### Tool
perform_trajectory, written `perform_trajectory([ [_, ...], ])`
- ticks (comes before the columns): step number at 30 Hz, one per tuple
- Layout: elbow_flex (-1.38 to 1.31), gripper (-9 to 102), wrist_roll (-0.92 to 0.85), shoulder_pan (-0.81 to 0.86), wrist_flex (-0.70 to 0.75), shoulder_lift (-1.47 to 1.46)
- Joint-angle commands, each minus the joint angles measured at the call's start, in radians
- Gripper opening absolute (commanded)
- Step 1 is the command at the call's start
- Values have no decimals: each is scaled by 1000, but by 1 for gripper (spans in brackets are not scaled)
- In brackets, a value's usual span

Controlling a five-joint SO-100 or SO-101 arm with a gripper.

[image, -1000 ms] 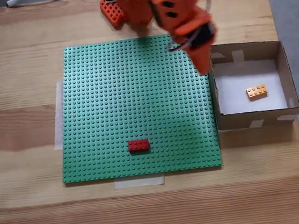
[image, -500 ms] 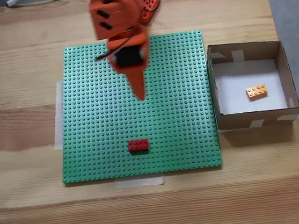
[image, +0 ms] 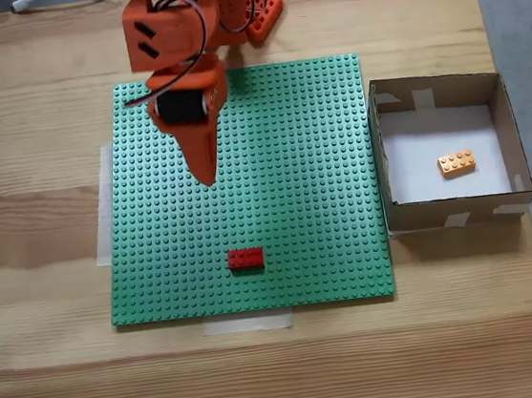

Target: Pick the yellow lego block and put it in the box.

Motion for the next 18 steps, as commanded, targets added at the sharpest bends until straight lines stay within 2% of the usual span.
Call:
perform_trajectory([
  [1, 40, -1, -5, 3, -34, 104],
  [10, 238, -1, -41, -38, -84, 321],
  [18, 298, -1, -44, -54, -107, 410],
])
